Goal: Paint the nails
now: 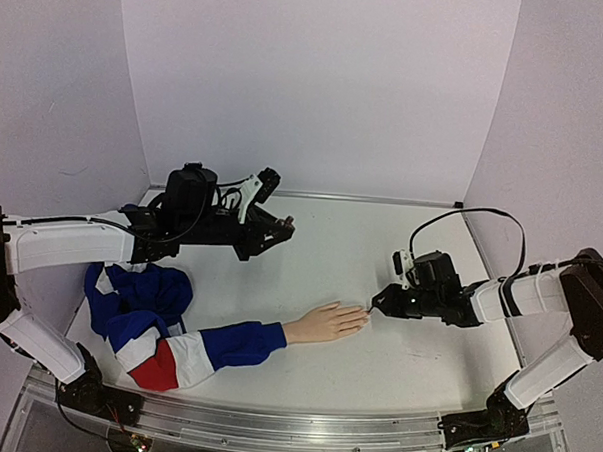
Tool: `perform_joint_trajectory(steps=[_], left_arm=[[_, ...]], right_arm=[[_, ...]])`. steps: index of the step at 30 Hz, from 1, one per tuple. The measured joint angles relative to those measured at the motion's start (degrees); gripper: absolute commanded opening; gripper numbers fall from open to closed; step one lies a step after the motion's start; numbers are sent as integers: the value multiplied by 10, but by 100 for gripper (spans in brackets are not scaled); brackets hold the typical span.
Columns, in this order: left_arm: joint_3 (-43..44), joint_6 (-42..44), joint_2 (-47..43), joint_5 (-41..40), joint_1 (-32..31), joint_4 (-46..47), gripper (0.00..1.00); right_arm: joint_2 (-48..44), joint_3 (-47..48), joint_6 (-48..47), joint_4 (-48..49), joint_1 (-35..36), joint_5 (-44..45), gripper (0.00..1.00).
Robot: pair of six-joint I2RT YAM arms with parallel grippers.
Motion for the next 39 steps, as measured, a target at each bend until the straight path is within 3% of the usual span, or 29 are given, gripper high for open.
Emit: perform_joint_trajectory(steps=[39], left_arm=[[0,0,1,0,0,0,0]], right_arm=[[23,9,5,-5,0,59,0]])
